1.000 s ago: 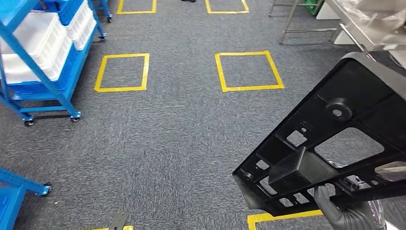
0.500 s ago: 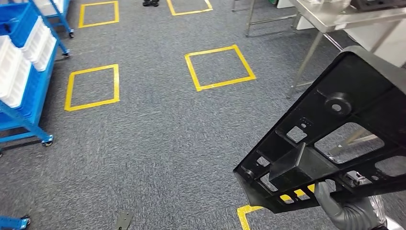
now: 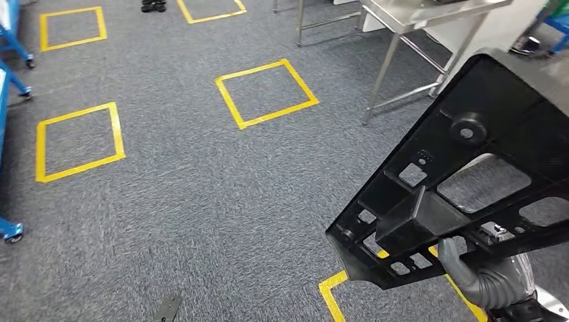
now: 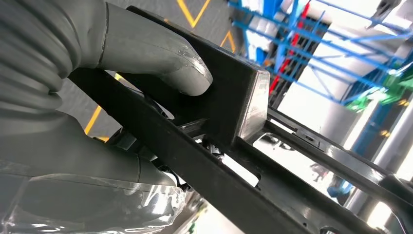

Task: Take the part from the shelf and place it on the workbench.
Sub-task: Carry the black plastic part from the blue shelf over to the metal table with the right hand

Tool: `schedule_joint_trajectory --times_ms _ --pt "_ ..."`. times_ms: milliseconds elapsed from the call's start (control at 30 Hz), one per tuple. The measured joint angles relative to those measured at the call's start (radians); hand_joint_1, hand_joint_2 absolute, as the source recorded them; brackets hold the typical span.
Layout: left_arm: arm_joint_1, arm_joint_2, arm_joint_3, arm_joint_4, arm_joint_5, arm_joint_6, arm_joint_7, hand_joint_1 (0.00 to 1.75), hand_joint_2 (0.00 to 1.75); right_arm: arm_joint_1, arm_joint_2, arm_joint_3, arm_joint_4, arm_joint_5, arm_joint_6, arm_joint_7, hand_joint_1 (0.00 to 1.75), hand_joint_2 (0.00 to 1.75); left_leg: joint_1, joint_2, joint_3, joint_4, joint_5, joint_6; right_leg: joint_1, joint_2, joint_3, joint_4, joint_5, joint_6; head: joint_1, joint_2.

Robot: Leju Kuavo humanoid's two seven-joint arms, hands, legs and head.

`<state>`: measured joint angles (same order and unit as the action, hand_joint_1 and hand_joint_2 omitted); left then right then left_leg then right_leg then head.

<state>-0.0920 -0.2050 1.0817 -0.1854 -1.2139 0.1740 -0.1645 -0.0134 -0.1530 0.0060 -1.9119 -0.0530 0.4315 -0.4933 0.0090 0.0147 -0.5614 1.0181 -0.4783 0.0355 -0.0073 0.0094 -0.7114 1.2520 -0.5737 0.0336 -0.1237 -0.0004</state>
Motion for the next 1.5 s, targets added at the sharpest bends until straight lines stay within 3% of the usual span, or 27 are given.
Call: schedule_joint_trajectory --times_ms 33,67,133,167,233,267,333,400,467,533,567,633,700,767,833,900,967,1033,1067,1100,1133,1200,1267,1333,1367,1433,1500 --pt "0.001 0.000 0.000 0.000 0.000 0.000 0.001 0.00 1.75 -0.001 0.000 0.000 0.003 0.000 0.000 0.002 1.75 1.75 -0.001 0.013 0.001 0.000 -0.002 0.000 -0.001 -0.003 -0.021 0.038 -0.007 0.001 0.000 0.000" --pt "0.001 0.000 0.000 0.000 0.000 0.000 0.002 0.00 1.75 -0.001 0.000 0.000 0.005 0.000 0.001 0.004 1.75 1.75 -0.001 0.026 0.002 0.000 -0.004 0.000 -0.002 -0.005 -0.024 0.039 0.005 0.001 0.000 0.000" --pt "-0.001 0.000 0.000 0.000 0.000 0.000 0.002 0.00 1.75 -0.004 0.000 0.000 0.007 0.000 0.001 0.007 1.75 1.75 -0.003 0.049 0.009 0.000 -0.009 -0.002 0.001 -0.024 0.030 -0.068 0.072 -0.007 0.000 0.000" --pt "-0.001 0.000 0.000 0.000 0.000 0.000 0.002 0.00 1.75 -0.008 0.000 0.000 0.007 0.000 0.001 0.007 1.75 1.75 -0.005 0.060 0.013 -0.001 -0.013 -0.004 0.007 -0.051 0.067 -0.140 0.099 -0.014 0.000 0.000" --pt "-0.001 -0.001 0.000 0.000 0.000 0.000 0.002 0.00 1.75 -0.016 0.001 0.001 0.007 -0.001 0.001 0.009 1.75 1.75 -0.008 0.080 0.020 -0.002 -0.019 -0.012 0.021 -0.089 0.112 -0.227 0.122 -0.027 0.000 0.000" --pt "-0.001 -0.002 0.000 0.000 0.000 0.000 0.003 0.00 1.75 -0.018 0.001 0.002 0.007 -0.002 0.001 0.010 1.75 1.75 -0.009 0.090 0.023 -0.003 -0.021 -0.017 0.027 -0.092 0.114 -0.236 0.118 -0.031 0.000 0.000" --pt "-0.002 -0.004 0.001 0.000 0.000 -0.001 0.003 0.00 1.75 -0.019 0.001 0.002 0.006 -0.002 0.001 0.011 1.75 1.75 -0.009 0.107 0.031 -0.006 -0.027 -0.027 0.023 -0.064 0.118 -0.246 0.123 -0.037 0.000 0.000" --pt "-0.004 -0.005 0.001 0.000 0.000 0.000 0.003 0.00 1.75 -0.022 0.002 0.002 0.006 -0.003 0.001 0.011 1.75 1.75 -0.007 0.072 0.025 0.028 -0.053 -0.037 0.014 -0.039 0.130 -0.261 0.129 -0.046 -0.001 0.000" --pt "-0.002 -0.004 0.001 0.000 0.000 0.000 0.003 0.00 1.75 -0.026 0.004 0.003 0.006 -0.003 0.001 0.011 1.75 1.75 -0.005 0.012 -0.029 0.146 -0.111 -0.043 0.009 -0.015 0.136 -0.267 0.131 -0.053 -0.001 0.000" --pt "0.002 -0.004 0.001 0.000 0.000 0.000 0.003 0.00 1.75 -0.025 0.008 0.004 0.007 -0.003 0.002 0.013 1.75 1.75 -0.004 -0.007 -0.096 0.267 -0.151 -0.047 0.009 0.015 0.136 -0.264 0.129 -0.056 -0.001 0.000" --pt "0.003 -0.004 0.001 0.000 0.000 0.000 0.003 0.00 1.75 -0.024 0.009 0.004 0.007 -0.003 0.002 0.015 1.75 1.75 -0.003 -0.009 -0.109 0.280 -0.141 -0.048 0.008 0.030 0.136 -0.262 0.128 -0.055 -0.001 0.000" --pt "0.003 -0.004 0.001 0.000 -0.001 0.000 0.003 0.00 1.75 -0.023 0.010 0.005 0.007 -0.003 0.002 0.017 1.75 1.75 0.001 -0.020 -0.081 0.193 -0.069 -0.049 0.005 0.061 0.137 -0.254 0.123 -0.049 -0.001 0.000" --pt "0.002 -0.004 0.001 0.000 -0.001 -0.001 0.003 0.00 1.75 -0.024 0.010 0.005 0.007 -0.002 0.002 0.019 1.75 1.75 0.008 -0.064 -0.030 0.067 -0.012 -0.049 0.003 0.088 0.133 -0.240 0.114 -0.040 -0.001 0.000" --pt "0.002 -0.004 0.001 0.000 -0.001 -0.001 0.004 0.00 1.75 -0.024 0.011 0.006 0.007 -0.002 0.001 0.021 1.75 1.75 0.010 -0.090 -0.010 0.019 -0.005 -0.042 0.001 0.110 0.122 -0.231 0.112 -0.028 -0.001 0.000" --pt "0.001 -0.004 0.001 0.000 -0.001 -0.002 0.005 0.00 1.75 -0.021 0.011 0.006 0.006 -0.003 0.001 0.022 1.75 1.75 0.007 -0.072 -0.008 0.013 -0.003 -0.030 -0.002 0.124 0.115 -0.231 0.115 -0.016 -0.001 0.000" --pt "-0.001 -0.003 0.002 0.000 -0.001 -0.002 0.005 0.00 1.75 -0.021 0.012 0.006 0.006 -0.003 0.000 0.023 1.75 1.75 0.008 -0.049 -0.003 0.004 0.001 -0.016 0.000 0.083 0.101 -0.204 0.097 -0.006 -0.001 0.000" --pt "0.000 -0.003 0.002 0.000 -0.001 -0.002 0.006 0.00 1.75 -0.024 0.012 0.006 0.006 -0.003 0.000 0.023 1.75 1.75 0.008 -0.025 0.000 -0.001 0.001 -0.007 0.000 0.020 0.051 -0.103 0.045 0.003 -0.001 0.000" --pt "0.003 -0.003 0.002 0.000 -0.001 -0.002 0.006 0.00 1.75 -0.024 0.013 0.006 0.006 -0.003 0.000 0.023 1.75 1.75 0.006 0.002 0.001 -0.001 -0.003 -0.004 -0.004 -0.001 -0.013 0.017 -0.001 0.009 -0.001 0.000" --pt "0.004 -0.002 0.003 0.000 -0.001 -0.002 0.006 0.00 1.75 -0.023 0.013 0.006 0.006 -0.003 0.000 0.023 1.75 1.75 0.006 0.015 0.002 -0.001 -0.005 -0.005 -0.005 -0.004 -0.027 0.039 0.000 0.010 -0.001 0.000" --pt "0.004 -0.002 0.003 0.000 -0.001 -0.002 0.006 0.00 1.75 -0.022 0.013 0.006 0.006 -0.003 0.000 0.023 1.75 1.75 0.005 0.028 0.005 -0.001 -0.008 -0.006 -0.006 -0.007 -0.020 0.023 0.021 0.009 -0.001 0.000" --pt "0.003 -0.003 0.003 0.000 -0.001 -0.002 0.007 0.00 1.75 -0.022 0.013 0.006 0.006 -0.003 -0.001 0.024 1.75 1.75 0.005 0.040 0.009 -0.001 -0.011 -0.007 -0.005 -0.015 0.008 -0.033 0.056 0.007 -0.001 0.000" --pt "0.001 -0.003 0.003 0.000 -0.001 -0.002 0.008 0.00 1.75 -0.025 0.013 0.006 0.006 -0.003 -0.001 0.025 1.75 1.75 0.002 0.060 0.019 -0.002 -0.018 -0.013 0.004 -0.058 0.081 -0.173 0.114 -0.004 -0.001 0.000" --pt "0.000 -0.004 0.003 0.000 -0.001 -0.003 0.011 0.00 1.75 -0.030 0.014 0.007 0.006 -0.002 -0.001 0.028 1.75 1.75 -0.001 0.079 0.026 -0.004 -0.024 -0.022 0.016 -0.084 0.113 -0.237 0.127 -0.016 -0.001 0.000" --pt "-0.001 -0.004 0.003 0.000 -0.001 -0.004 0.014 0.00 1.75 -0.032 0.014 0.007 0.006 -0.002 0.000 0.031 1.75 1.75 -0.004 0.100 0.034 -0.009 -0.029 -0.033 0.019 -0.062 0.113 -0.243 0.127 -0.026 -0.001 0.000" --pt "-0.002 -0.005 0.003 0.000 -0.001 -0.005 0.015 0.00 1.75 -0.032 0.014 0.007 0.006 -0.002 0.000 0.033 1.75 1.75 -0.003 0.095 0.038 -0.007 -0.034 -0.038 0.016 -0.050 0.117 -0.249 0.129 -0.030 -0.001 0.000" --pt "-0.004 -0.005 0.003 0.000 -0.001 -0.005 0.015 0.00 1.75 -0.036 0.014 0.007 0.005 -0.002 0.001 0.034 1.75 1.75 -0.001 0.049 0.021 0.043 -0.067 -0.046 0.007 -0.027 0.128 -0.263 0.134 -0.041 -0.001 0.000" --pt "-0.002 -0.005 0.003 0.000 -0.002 -0.006 0.016 0.00 1.75 -0.041 0.016 0.007 0.005 -0.001 0.002 0.037 1.75 1.75 0.002 0.000 -0.043 0.171 -0.126 -0.049 0.004 -0.006 0.132 -0.265 0.134 -0.048 -0.001 0.000"
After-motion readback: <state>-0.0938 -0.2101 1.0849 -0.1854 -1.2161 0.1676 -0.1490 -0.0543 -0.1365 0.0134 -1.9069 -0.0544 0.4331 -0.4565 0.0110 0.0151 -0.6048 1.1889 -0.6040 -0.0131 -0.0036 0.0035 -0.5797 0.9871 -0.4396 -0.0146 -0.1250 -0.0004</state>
